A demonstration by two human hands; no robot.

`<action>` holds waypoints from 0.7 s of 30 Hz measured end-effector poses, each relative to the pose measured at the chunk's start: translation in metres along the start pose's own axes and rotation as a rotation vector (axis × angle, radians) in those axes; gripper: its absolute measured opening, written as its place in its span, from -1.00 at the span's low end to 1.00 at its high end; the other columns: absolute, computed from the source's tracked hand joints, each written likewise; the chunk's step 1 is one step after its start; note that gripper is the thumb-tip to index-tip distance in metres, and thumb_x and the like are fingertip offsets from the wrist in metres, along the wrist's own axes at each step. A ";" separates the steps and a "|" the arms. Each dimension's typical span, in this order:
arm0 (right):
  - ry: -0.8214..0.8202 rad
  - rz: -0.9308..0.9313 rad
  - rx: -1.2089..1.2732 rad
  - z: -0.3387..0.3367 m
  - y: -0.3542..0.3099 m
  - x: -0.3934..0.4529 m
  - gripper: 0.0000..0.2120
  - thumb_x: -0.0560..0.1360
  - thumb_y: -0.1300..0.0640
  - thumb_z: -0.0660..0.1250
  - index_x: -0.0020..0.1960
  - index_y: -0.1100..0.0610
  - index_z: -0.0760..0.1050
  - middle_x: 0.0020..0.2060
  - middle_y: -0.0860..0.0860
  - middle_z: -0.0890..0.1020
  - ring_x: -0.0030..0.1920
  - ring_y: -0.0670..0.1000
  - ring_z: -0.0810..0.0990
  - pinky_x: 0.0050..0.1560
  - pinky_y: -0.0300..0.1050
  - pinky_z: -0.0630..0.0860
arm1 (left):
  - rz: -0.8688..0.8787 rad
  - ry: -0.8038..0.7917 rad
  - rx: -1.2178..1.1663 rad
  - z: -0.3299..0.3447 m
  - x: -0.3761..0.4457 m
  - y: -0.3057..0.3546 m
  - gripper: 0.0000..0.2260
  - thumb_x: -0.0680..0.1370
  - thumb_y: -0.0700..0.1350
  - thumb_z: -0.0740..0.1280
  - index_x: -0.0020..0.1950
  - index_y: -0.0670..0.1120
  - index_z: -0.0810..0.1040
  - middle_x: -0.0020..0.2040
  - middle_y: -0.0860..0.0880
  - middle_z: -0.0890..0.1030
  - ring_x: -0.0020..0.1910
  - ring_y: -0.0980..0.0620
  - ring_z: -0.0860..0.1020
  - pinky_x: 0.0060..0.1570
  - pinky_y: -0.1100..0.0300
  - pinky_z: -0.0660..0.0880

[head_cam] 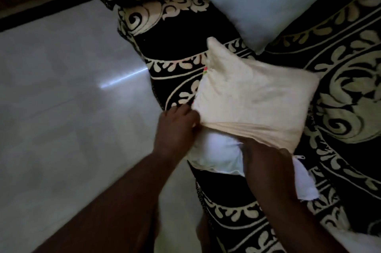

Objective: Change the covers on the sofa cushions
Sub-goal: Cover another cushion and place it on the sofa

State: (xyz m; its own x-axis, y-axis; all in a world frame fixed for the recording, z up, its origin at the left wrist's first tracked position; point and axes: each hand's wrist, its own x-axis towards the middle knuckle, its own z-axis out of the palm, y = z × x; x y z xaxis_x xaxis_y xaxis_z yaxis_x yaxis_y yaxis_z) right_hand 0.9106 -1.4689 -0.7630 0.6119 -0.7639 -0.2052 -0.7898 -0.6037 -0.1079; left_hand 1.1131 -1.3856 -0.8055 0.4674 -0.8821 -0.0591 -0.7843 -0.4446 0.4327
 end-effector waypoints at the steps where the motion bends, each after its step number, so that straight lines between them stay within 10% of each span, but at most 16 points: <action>1: 0.011 -0.001 -0.074 0.007 -0.004 -0.002 -0.87 0.55 0.20 0.24 -0.02 0.10 0.57 -0.19 0.09 0.61 -0.18 0.17 0.57 -0.16 0.10 0.52 | -0.017 -0.046 0.058 0.006 -0.001 -0.004 -0.88 0.43 -0.07 0.45 -0.10 0.01 0.55 -0.14 -0.01 0.55 -0.12 -0.17 0.55 -0.15 0.02 0.42; 6: 0.022 -0.047 -0.062 0.055 -0.028 0.000 -0.26 0.49 -0.03 0.32 0.53 0.35 0.25 0.57 0.30 0.18 0.58 0.29 0.13 0.52 0.23 0.20 | 0.065 0.078 -0.003 0.015 0.003 0.024 -0.85 0.45 -0.16 0.39 -0.18 -0.06 0.41 -0.24 -0.09 0.51 -0.28 -0.20 0.48 -0.37 0.04 0.32; 11: 0.270 -0.341 -0.012 0.076 -0.034 -0.008 -0.47 0.58 0.03 0.30 0.50 0.18 0.40 0.53 0.23 0.32 0.53 0.26 0.30 0.45 0.40 0.24 | 0.062 0.123 0.026 0.016 0.014 0.001 -0.67 0.49 -0.18 0.39 0.26 -0.11 0.57 -0.07 -0.09 0.64 -0.16 -0.19 0.59 -0.28 0.02 0.50; 15: 0.168 -0.214 -0.026 0.096 -0.027 0.010 -0.46 0.62 -0.10 0.20 0.51 0.15 0.37 0.39 0.16 0.51 0.34 0.20 0.50 0.37 0.20 0.35 | 0.265 0.109 -0.126 0.020 0.019 -0.007 -0.75 0.52 -0.14 0.25 0.13 -0.14 0.60 -0.04 -0.09 0.62 -0.03 -0.12 0.53 -0.05 0.03 0.43; 18: 0.107 -0.178 0.003 0.100 -0.039 0.047 -0.47 0.63 -0.20 0.17 0.43 0.12 0.47 0.20 0.16 0.63 0.14 0.21 0.59 0.14 0.10 0.42 | 0.038 0.050 -0.542 0.024 0.021 -0.007 -0.79 0.52 -0.13 0.18 0.02 -0.09 0.58 -0.10 0.03 0.59 -0.08 0.05 0.52 -0.09 0.13 0.43; 21: 0.022 -0.191 0.019 0.110 -0.047 0.075 -0.38 0.59 -0.22 0.12 0.52 0.11 0.37 0.37 0.16 0.53 0.33 0.20 0.52 0.34 0.08 0.28 | -0.280 0.061 -0.928 0.013 0.040 -0.002 -0.83 0.55 -0.16 0.14 -0.14 -0.02 0.51 -0.25 0.14 0.52 -0.22 0.18 0.48 -0.22 0.24 0.39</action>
State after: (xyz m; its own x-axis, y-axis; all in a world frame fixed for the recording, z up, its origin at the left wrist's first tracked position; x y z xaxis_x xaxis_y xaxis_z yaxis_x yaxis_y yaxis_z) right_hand 0.9893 -1.4730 -0.8803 0.7513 -0.6408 -0.1580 -0.6599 -0.7339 -0.1611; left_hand 1.1276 -1.4221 -0.8205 0.6291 -0.7418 -0.2322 -0.0203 -0.3143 0.9491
